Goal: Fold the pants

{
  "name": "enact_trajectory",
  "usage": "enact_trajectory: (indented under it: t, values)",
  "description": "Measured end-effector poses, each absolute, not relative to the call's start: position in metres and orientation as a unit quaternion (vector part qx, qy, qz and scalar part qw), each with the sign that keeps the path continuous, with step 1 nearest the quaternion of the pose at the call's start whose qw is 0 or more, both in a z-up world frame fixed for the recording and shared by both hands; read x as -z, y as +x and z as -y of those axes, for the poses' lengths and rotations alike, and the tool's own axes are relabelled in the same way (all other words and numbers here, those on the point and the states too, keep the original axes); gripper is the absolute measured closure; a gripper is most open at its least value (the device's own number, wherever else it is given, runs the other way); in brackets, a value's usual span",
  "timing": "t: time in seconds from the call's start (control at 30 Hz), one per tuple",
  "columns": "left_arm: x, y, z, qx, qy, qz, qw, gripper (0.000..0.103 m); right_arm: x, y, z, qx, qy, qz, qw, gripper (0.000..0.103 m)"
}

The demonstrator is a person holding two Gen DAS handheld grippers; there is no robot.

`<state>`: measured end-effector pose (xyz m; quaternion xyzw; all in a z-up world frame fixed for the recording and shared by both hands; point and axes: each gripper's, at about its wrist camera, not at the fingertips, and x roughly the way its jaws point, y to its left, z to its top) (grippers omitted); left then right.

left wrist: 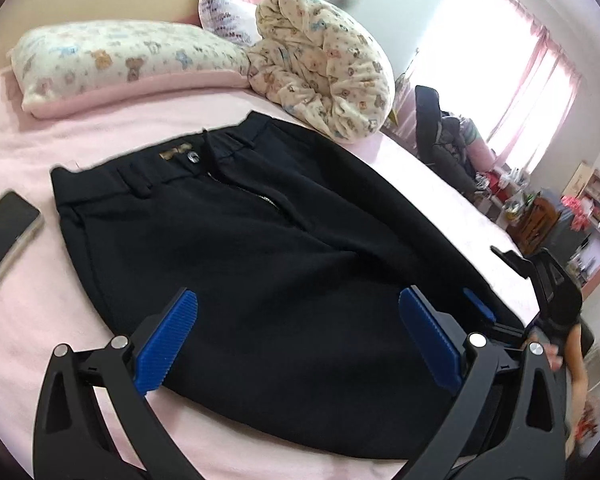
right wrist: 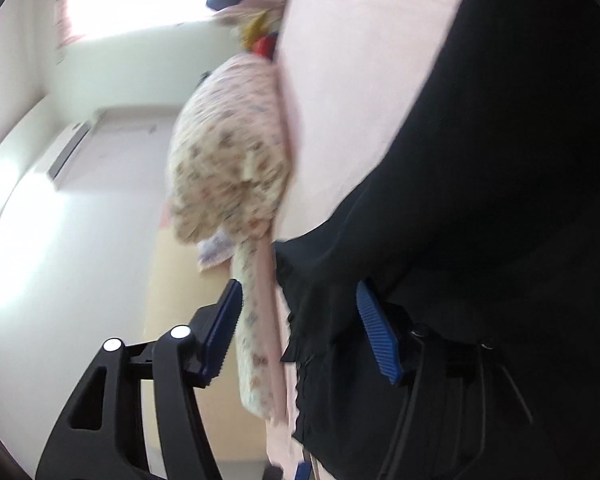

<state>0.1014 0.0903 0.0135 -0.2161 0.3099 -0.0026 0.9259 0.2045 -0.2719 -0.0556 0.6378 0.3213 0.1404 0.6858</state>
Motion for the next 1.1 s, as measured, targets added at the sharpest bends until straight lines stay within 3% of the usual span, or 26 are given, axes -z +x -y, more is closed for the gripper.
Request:
enact_trajectory:
  t: [0.07, 0.1, 0.17, 0.4, 0.63, 0.93, 1.1]
  values:
    - [-0.016, 0.102, -0.091, 0.002, -0.209, -0.306, 0.929, 0.002, 0.060, 0.211, 0.269, -0.115, 0.646, -0.313, 0.686, 0.082]
    - [-0.017, 0.102, -0.092, 0.004, -0.206, -0.305, 0.930, 0.002, 0.060, 0.214, 0.269, -0.107, 0.646, -0.305, 0.692, 0.091]
    - [-0.018, 0.101, -0.094, 0.007, -0.206, -0.305, 0.930, 0.002, 0.058, 0.215, 0.268, -0.102, 0.631, -0.292, 0.711, 0.096]
    - [-0.012, 0.110, -0.106, 0.035, -0.259, -0.325, 0.909, 0.002, 0.057, 0.172, 0.254, -0.169, 0.572, -0.297, 0.746, 0.099]
    - [-0.018, 0.127, -0.110, 0.074, -0.284, -0.314, 0.903, 0.002, 0.092, 0.125, 0.254, -0.237, 0.545, -0.290, 0.750, 0.099]
    - [-0.052, 0.283, -0.095, 0.044, -0.247, -0.396, 0.883, 0.002, 0.096, 0.133, 0.254, -0.277, 0.542, -0.277, 0.743, 0.099]
    - [-0.045, 0.362, -0.076, -0.029, -0.209, -0.436, 0.875, 0.004, 0.102, 0.128, 0.262, -0.286, 0.547, -0.281, 0.735, 0.099]
